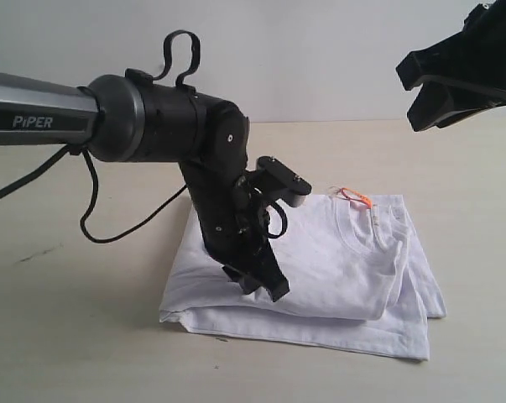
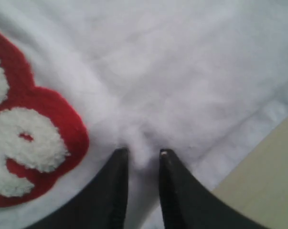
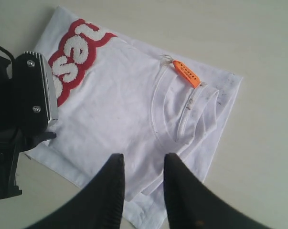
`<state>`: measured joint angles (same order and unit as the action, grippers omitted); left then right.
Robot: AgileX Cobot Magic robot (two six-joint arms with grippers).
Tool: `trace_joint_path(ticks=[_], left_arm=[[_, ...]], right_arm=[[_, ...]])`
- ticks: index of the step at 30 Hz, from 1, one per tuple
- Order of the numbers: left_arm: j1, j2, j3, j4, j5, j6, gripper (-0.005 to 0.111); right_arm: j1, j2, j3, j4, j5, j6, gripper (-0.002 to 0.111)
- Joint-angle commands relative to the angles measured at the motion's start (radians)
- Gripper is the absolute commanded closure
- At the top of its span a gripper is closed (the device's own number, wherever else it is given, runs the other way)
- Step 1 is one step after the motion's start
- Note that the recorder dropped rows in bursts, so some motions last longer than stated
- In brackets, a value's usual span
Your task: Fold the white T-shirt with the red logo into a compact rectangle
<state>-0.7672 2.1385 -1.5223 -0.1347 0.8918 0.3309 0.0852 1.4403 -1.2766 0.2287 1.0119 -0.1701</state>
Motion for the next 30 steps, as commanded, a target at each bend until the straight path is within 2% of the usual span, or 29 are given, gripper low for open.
trace_joint_path(ticks=[1, 13, 15, 19, 30], left_arm=[[-0.002, 0.020, 0.032, -0.026, -0.016, 0.014, 0.090], [-0.002, -0.128, 0.036, -0.037, 0.003, 0.043, 0.090], [-0.002, -0.155, 0.036, -0.037, 0.007, 0.043, 0.090], [0.007, -0.214, 0.042, -0.007, 0.007, 0.018, 0.090], [0.102, -0.363, 0.135, 0.030, -0.011, -0.017, 0.090]], right_arm=[[0.002, -0.008, 0.004, -0.005, -0.015, -0.001, 0.078], [0.002, 0.002, 0.006, -0.005, -0.058, -0.001, 0.078], [0.000, 0.021, 0.037, -0.037, -0.122, 0.009, 0.078], [-0.005, 0.120, 0.103, -0.193, -0.192, 0.153, 0.078], [-0.105, 0.414, 0.103, -0.189, -0.181, 0.170, 0.078]])
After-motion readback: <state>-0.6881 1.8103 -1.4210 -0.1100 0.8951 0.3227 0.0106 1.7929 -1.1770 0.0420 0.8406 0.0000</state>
